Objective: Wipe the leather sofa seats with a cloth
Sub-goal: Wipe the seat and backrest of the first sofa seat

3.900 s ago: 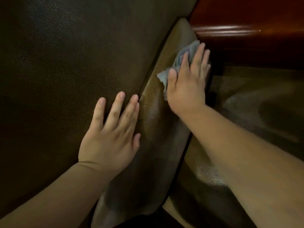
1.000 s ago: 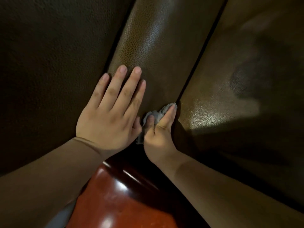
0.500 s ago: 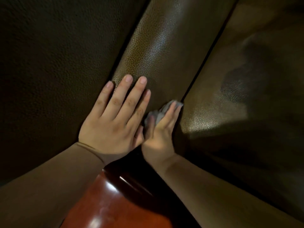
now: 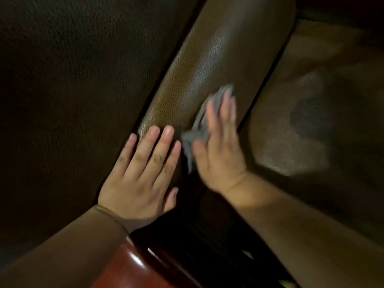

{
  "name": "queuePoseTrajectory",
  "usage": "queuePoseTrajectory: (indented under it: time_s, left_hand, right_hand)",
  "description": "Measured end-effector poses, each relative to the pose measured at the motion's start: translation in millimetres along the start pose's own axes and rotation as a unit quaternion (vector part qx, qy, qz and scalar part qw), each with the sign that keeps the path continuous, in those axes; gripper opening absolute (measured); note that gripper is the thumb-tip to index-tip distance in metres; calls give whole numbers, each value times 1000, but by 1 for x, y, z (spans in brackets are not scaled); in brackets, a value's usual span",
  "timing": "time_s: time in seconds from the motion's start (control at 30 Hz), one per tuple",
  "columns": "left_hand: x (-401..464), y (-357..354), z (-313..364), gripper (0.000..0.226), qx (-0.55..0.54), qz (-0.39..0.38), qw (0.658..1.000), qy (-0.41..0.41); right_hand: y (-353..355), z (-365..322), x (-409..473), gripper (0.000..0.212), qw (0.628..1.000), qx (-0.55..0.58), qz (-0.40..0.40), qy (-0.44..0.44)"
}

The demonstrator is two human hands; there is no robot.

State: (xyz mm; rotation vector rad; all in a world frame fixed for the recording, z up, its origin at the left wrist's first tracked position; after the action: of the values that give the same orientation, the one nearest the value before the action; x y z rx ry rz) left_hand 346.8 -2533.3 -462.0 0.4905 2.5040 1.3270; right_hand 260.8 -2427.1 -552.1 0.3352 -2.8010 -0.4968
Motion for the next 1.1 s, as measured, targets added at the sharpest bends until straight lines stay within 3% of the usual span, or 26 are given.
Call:
queuePoseTrajectory:
  time_s: [0.13, 0.2, 0.3, 0.37, 0.47, 0.57, 0.67, 0.73, 0.83, 0.93, 1.03, 1.1]
  left_hand:
    - [1, 0, 1, 80, 15, 2, 1000, -5]
    - [1, 0, 1, 82, 14, 1, 1000, -5]
    - [-1, -1, 3, 85, 5, -2, 1000, -16]
    - [-1, -3, 3, 86, 6, -5, 1000, -21]
    - [-2, -5, 2, 81, 19, -5, 1000, -11]
    - [-2, -5, 4, 81, 25, -5, 1000, -4]
    - [-1, -6, 2, 84, 25, -11, 1000, 1]
    - [1, -5, 2, 85, 26, -18, 999, 4]
    - [0, -6, 2, 89, 19, -33, 999, 7]
    - [1, -5, 1, 94, 7, -50, 998, 28]
    - [1, -2, 4, 94, -29, -99, 992, 68]
    - [4, 4, 9, 94, -60, -150, 981, 109]
  right_hand:
    - [56, 22, 109, 70, 986, 26, 135, -91]
    - [51, -2, 98, 70, 992, 28, 112, -52]
    - [15, -43, 25, 70, 998, 24, -58, 16]
    - [13, -39, 12, 69, 993, -7, -108, 55]
    - [34, -28, 79, 65, 989, -68, -80, 103]
    - [73, -10, 164, 65, 994, -105, 0, 43]
    - [89, -5, 181, 65, 990, -136, 14, 37]
    - [75, -8, 143, 65, 991, -124, -23, 51]
    - [36, 9, 47, 72, 965, -184, -180, 51]
    - [33, 30, 5, 87, 956, -167, -238, 36]
    - [39, 40, -12, 83, 918, -205, -338, 32]
    - [55, 51, -26, 74, 887, -188, -419, -44]
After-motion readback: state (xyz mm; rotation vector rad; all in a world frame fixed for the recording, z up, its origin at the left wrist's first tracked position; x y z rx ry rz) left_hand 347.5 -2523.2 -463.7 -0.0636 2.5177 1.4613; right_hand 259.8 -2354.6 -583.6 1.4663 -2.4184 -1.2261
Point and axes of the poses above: each hand's wrist, its own x-axis towards the middle knuckle, its own y-axis out of the back of the hand, z = x × y, the point moved 8 cm from there along x, towards the middle knuckle, and after that the axes turned 6 degrees about x, right-handed, at the moved point
